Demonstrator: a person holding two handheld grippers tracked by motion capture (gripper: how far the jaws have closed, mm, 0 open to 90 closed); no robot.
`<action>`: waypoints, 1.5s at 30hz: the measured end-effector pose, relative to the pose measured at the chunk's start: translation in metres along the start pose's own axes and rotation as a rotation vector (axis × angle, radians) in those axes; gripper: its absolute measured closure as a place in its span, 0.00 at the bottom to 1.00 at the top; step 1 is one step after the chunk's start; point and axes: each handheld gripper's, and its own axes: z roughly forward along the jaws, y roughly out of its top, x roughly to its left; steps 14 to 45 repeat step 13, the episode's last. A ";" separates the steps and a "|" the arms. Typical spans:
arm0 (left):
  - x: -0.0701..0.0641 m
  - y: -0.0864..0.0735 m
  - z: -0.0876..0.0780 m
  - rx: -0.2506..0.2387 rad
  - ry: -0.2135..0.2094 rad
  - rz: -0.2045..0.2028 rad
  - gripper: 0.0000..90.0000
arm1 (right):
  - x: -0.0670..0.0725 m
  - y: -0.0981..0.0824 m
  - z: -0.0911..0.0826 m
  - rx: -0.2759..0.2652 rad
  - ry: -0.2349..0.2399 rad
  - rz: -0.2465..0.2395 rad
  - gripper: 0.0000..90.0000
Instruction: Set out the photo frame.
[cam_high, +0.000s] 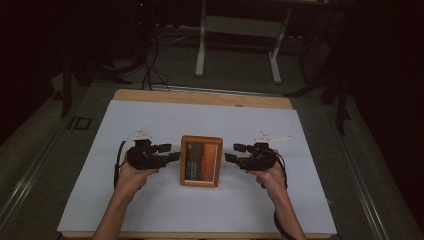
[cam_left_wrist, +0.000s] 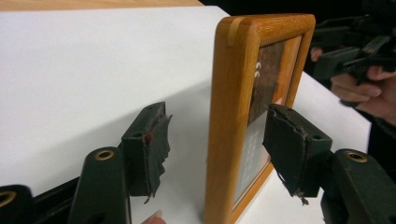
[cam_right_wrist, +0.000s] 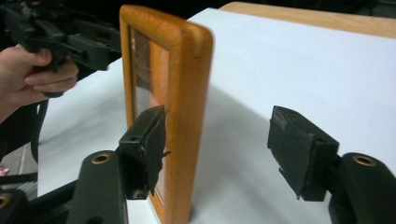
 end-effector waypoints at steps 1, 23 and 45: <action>0.001 -0.004 -0.007 -0.014 0.021 0.008 0.43 | -0.001 -0.001 -0.003 -0.003 -0.008 0.000 0.37; 0.009 -0.046 -0.030 -0.047 0.193 -0.013 0.39 | -0.011 -0.025 -0.029 -0.023 -0.051 0.046 0.36; 0.009 -0.046 -0.030 -0.047 0.193 -0.013 0.39 | -0.011 -0.025 -0.029 -0.023 -0.051 0.046 0.36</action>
